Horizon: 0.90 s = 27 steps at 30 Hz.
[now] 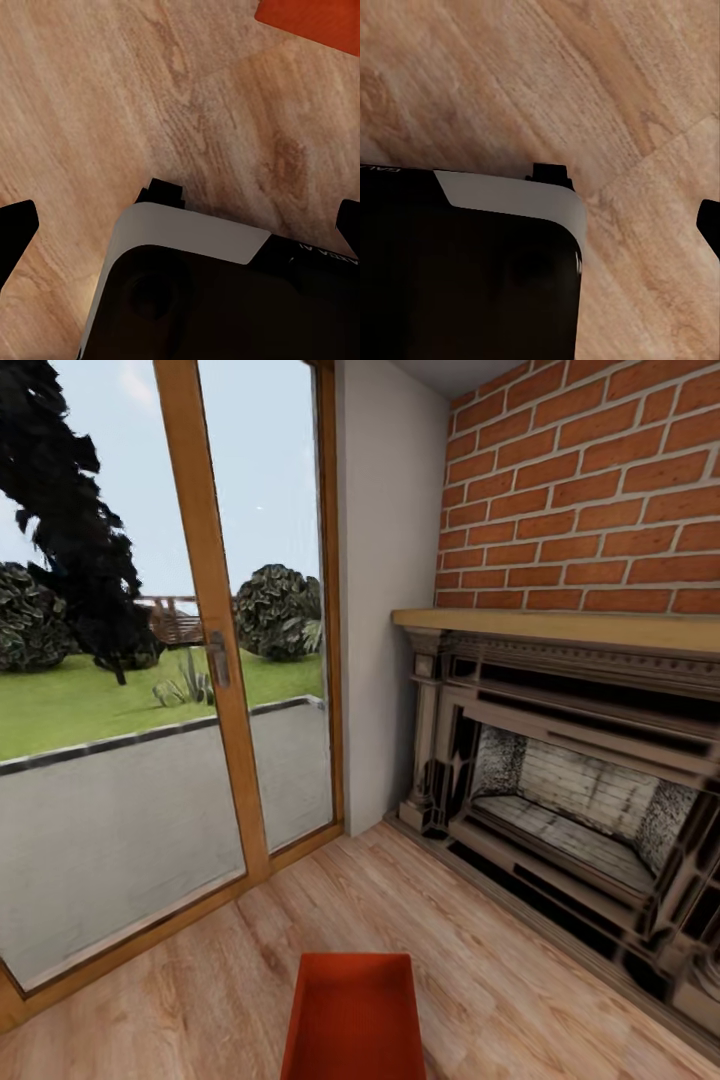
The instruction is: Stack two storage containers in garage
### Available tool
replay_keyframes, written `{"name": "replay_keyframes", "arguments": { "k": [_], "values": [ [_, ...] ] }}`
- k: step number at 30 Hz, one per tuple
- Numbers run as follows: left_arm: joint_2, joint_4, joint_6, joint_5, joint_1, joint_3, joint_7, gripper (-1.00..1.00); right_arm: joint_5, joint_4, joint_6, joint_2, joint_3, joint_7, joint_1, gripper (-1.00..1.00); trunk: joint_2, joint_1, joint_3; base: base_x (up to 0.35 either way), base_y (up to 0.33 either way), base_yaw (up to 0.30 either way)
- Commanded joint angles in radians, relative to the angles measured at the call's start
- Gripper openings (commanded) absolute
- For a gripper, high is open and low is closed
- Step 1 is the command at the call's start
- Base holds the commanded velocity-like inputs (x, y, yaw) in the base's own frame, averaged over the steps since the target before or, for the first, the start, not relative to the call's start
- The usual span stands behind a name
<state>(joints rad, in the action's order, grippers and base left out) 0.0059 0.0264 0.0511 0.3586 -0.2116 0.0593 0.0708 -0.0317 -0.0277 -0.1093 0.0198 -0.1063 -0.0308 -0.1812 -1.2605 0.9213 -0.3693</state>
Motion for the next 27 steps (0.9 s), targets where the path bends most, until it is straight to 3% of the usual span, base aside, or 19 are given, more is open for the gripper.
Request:
{"name": "replay_keyframes", "arguments": {
  "k": [1,15,27],
  "values": [
    [0.0,0.0,0.003,0.006,0.0,0.007,0.003,1.0,-0.004,-0.003,-0.006,0.0,-0.007,-0.003,-0.001,1.0,-0.001,0.0,-0.001,0.192,0.0,0.0],
    [-0.001,0.0,0.003,0.005,0.0,0.007,0.003,1.0,-0.004,-0.003,-0.006,0.001,-0.007,-0.003,-0.001,1.0,-0.001,0.0,-0.001,0.169,0.045,0.0],
    [-0.002,0.0,0.003,0.005,0.0,0.007,0.003,1.0,-0.004,-0.003,-0.007,0.001,-0.007,-0.002,-0.001,1.0,-0.001,0.0,-0.001,0.027,0.023,0.0]
  ]
}}
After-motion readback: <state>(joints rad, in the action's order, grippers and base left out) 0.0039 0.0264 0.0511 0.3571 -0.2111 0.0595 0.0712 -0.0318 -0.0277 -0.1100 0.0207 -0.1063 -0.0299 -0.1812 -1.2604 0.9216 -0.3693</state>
